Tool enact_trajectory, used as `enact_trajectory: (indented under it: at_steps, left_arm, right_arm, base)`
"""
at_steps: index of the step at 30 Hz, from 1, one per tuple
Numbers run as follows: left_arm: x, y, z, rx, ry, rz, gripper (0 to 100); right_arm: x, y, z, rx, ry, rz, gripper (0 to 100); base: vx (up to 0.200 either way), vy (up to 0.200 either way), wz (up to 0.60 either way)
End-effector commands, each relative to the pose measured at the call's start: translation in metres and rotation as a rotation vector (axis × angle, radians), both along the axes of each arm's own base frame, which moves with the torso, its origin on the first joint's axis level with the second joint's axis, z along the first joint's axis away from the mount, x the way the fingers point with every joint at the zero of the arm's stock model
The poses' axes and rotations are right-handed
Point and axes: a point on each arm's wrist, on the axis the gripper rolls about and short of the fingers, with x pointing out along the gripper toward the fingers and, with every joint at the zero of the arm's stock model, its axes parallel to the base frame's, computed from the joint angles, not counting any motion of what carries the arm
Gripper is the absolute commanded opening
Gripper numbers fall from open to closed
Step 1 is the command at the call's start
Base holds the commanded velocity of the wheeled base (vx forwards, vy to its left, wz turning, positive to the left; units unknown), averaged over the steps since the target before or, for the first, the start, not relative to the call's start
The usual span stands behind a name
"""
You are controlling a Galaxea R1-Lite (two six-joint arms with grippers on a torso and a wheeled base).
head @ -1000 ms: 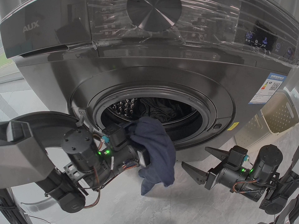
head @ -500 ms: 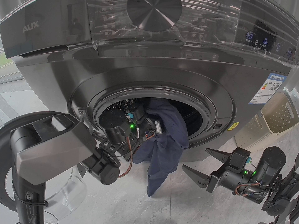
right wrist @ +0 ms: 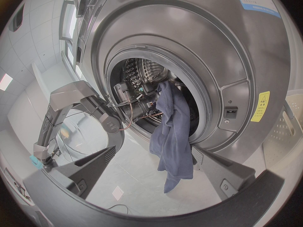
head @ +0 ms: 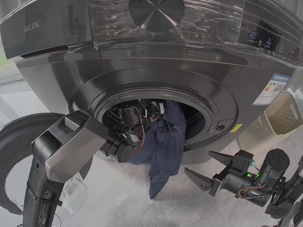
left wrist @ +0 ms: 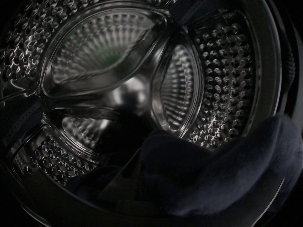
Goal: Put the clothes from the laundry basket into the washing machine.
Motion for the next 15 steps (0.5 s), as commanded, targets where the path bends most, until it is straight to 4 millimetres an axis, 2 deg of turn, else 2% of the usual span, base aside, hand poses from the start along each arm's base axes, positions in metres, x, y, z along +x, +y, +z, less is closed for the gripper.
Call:
enact_trajectory:
  at_steps: [1,7,8,15]
  left_arm:
    - [0.017,0.003,-0.011,0.007,0.015,0.031,0]
    - [0.025,0.004,0.001,-0.018,-0.006,0.068,0]
    - [0.028,0.004,0.008,-0.029,-0.016,0.084,0]
    - [0.031,0.003,0.01,-0.038,-0.019,0.096,0]
  right_arm:
    - [0.001,0.001,0.0,0.0,-0.002,0.002,100]
    - [0.002,0.002,0.0,0.0,-0.002,0.002,100]
    - [0.002,0.002,0.0,0.0,-0.002,0.0,100]
    - [0.001,0.002,-0.001,-0.003,0.002,0.002,100]
  base:
    - [0.0,0.0,0.0]
    - [0.0,0.0,0.0]
    - [0.0,0.0,0.0]
    - [0.0,0.0,0.0]
